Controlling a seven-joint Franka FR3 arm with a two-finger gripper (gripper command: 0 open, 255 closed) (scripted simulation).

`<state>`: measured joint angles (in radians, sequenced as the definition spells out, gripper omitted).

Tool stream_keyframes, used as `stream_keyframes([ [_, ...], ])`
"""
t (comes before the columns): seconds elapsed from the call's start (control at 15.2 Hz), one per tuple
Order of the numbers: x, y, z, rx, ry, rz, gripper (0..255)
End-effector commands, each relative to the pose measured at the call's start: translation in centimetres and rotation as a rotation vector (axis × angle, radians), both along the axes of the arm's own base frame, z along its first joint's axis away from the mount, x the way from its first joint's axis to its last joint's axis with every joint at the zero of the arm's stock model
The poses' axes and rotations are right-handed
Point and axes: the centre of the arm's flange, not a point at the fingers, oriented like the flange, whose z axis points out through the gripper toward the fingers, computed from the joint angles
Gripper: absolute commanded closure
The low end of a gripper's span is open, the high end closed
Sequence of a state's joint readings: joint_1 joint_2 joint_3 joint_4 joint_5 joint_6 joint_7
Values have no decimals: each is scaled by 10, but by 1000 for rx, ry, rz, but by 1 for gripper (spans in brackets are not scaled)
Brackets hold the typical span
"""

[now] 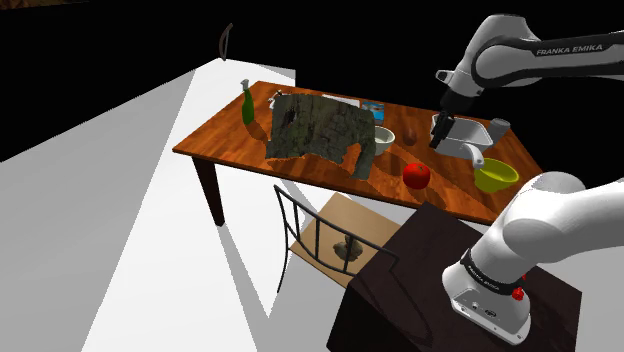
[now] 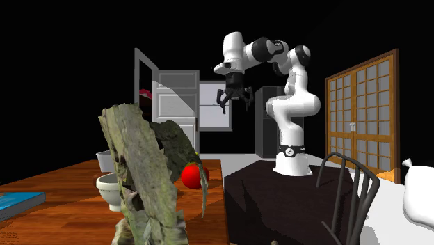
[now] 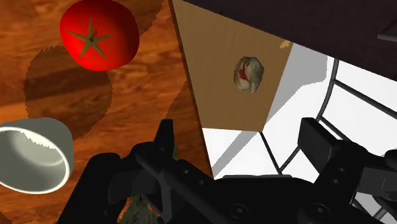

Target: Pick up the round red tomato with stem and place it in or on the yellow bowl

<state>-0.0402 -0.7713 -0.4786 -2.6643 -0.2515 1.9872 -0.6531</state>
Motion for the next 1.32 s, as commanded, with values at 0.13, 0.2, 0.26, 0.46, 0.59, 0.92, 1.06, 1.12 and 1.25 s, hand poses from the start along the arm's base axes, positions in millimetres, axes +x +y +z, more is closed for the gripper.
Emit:
stream_keyframes([
  [0.13, 2, -40, -35, 0, -10, 73, 0],
  [0.2, 3, -50, -44, 1, -12, 90, 0],
  [0.26, 4, -60, -53, 1, -15, 107, 0],
  [0.46, 9, -89, -80, 2, -21, 159, 0],
  [0.59, 14, -108, -98, 3, -26, 194, 0],
  [0.92, 27, -156, -143, 5, -37, 280, 0],
  [1.06, 34, -175, -161, 6, -42, 315, 0],
  [1.12, 37, -181, -167, 6, -43, 326, 0],
  [1.25, 38, -180, -177, 6, -43, 326, 0],
])
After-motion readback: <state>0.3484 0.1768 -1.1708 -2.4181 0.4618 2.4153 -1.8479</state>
